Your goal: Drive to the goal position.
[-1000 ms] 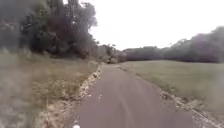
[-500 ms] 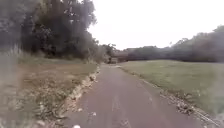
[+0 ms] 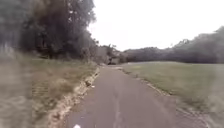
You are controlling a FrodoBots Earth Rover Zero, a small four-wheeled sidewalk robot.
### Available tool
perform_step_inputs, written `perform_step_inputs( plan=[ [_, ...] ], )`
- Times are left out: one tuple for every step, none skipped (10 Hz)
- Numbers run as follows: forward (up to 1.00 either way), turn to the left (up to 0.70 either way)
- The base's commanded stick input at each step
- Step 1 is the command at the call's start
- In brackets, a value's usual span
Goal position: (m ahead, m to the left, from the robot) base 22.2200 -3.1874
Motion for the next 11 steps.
perform_step_inputs(
  plan=[
    [1.0,-0.07],
    [1.0,-0.07],
    [1.0,-0.08],
    [1.0,-0.07],
    [1.0,-0.05],
    [1.0,-0.07],
    [1.0,-0.12],
    [1.0,-0.11],
    [1.0,-0.08],
    [1.0,-0.08],
    [1.0,-0.08]
  ],
)
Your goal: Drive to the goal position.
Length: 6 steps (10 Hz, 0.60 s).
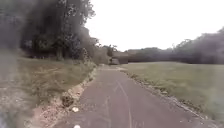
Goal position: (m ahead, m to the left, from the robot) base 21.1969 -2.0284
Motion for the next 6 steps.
perform_step_inputs(
  plan=[
    [1.0,-0.08],
    [1.0,-0.08],
    [1.0,-0.08],
    [1.0,-0.08],
    [1.0,-0.08],
    [1.0,-0.13]
  ],
)
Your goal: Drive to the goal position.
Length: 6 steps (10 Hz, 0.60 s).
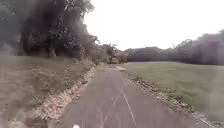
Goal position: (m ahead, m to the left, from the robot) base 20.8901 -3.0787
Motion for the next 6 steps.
perform_step_inputs(
  plan=[
    [1.0,-0.05],
    [1.0,-0.04],
    [1.0,-0.04],
    [1.0,-0.04],
    [1.0,-0.04],
    [1.0,-0.04]
  ],
)
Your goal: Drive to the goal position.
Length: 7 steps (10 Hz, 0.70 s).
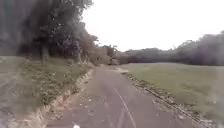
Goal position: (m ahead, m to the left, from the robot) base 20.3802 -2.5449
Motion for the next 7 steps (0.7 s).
perform_step_inputs(
  plan=[
    [1.0,-0.04],
    [1.0,-0.01],
    [1.0,0.0],
    [1.0,0.0],
    [1.0,0.0],
    [1.0,0.0],
    [1.0,0.0]
  ],
)
